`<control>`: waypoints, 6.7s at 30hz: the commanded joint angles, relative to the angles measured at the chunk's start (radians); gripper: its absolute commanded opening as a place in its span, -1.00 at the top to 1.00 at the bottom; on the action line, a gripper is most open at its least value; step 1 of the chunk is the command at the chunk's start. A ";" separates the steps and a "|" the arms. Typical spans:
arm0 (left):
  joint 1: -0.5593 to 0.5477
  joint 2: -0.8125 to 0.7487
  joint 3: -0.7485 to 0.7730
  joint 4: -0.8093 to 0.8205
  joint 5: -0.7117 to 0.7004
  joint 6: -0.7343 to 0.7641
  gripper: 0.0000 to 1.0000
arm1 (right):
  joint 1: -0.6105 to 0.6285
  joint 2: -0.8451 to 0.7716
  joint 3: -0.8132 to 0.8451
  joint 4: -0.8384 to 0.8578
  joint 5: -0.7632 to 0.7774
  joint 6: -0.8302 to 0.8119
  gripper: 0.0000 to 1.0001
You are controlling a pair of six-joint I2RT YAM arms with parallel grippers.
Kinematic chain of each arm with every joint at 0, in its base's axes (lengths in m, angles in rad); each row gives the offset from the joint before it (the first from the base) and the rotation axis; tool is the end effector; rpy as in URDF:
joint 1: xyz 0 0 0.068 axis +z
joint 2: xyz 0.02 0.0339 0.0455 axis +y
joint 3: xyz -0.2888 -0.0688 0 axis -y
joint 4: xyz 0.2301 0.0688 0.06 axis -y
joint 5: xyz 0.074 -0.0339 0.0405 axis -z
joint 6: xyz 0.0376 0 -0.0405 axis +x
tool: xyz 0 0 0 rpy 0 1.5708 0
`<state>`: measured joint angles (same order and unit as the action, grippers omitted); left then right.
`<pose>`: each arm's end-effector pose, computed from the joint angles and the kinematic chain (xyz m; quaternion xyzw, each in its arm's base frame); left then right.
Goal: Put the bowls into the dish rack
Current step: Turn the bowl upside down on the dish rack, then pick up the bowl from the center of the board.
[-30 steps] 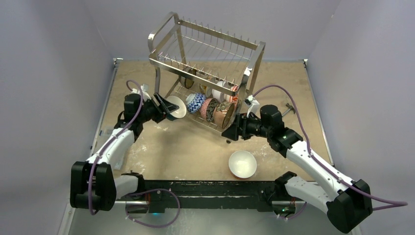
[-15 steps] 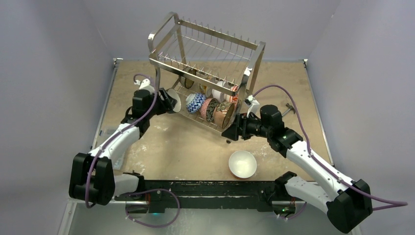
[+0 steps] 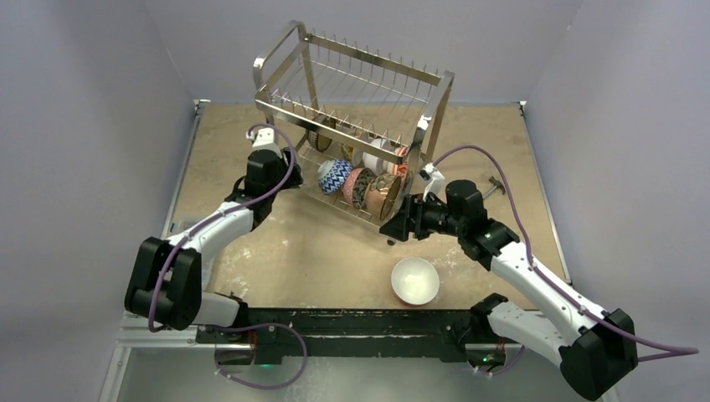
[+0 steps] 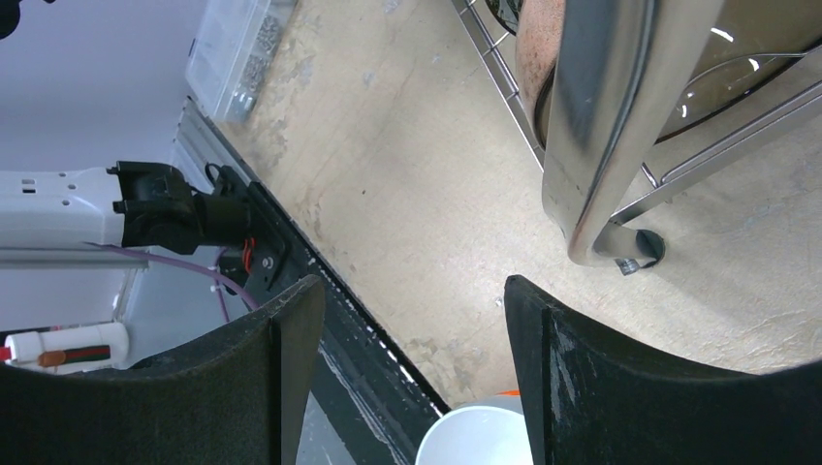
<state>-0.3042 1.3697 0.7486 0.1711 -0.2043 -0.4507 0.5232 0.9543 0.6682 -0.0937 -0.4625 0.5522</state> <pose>0.2734 -0.0778 0.2632 -0.1157 0.8364 -0.1146 0.5234 0.1568 0.1098 0.3018 -0.1169 0.8076 0.4426 0.3718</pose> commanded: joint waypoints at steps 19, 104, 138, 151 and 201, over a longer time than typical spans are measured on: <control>-0.185 0.181 0.214 0.070 -0.438 0.391 1.00 | 0.003 -0.053 -0.017 0.012 -0.011 -0.018 -0.41; -0.211 -0.322 -0.091 -0.188 0.330 0.054 -0.72 | 0.003 -0.082 -0.020 -0.104 0.060 0.012 -0.60; -0.227 -0.625 -0.436 0.157 0.617 -0.380 -0.64 | 0.003 -0.335 -0.208 -0.630 0.324 0.283 -0.20; -0.227 -0.584 -0.419 0.197 0.620 -0.404 -0.64 | 0.003 -0.293 -0.190 -0.598 0.266 0.267 1.00; -0.382 -0.497 -0.388 0.215 0.621 -0.496 -0.63 | 0.005 -0.138 0.078 -0.453 0.199 -0.027 1.00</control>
<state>-0.6456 0.8631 0.3256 0.2909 0.3939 -0.8883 0.5282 0.8661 0.6876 -0.6586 -0.1764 0.5282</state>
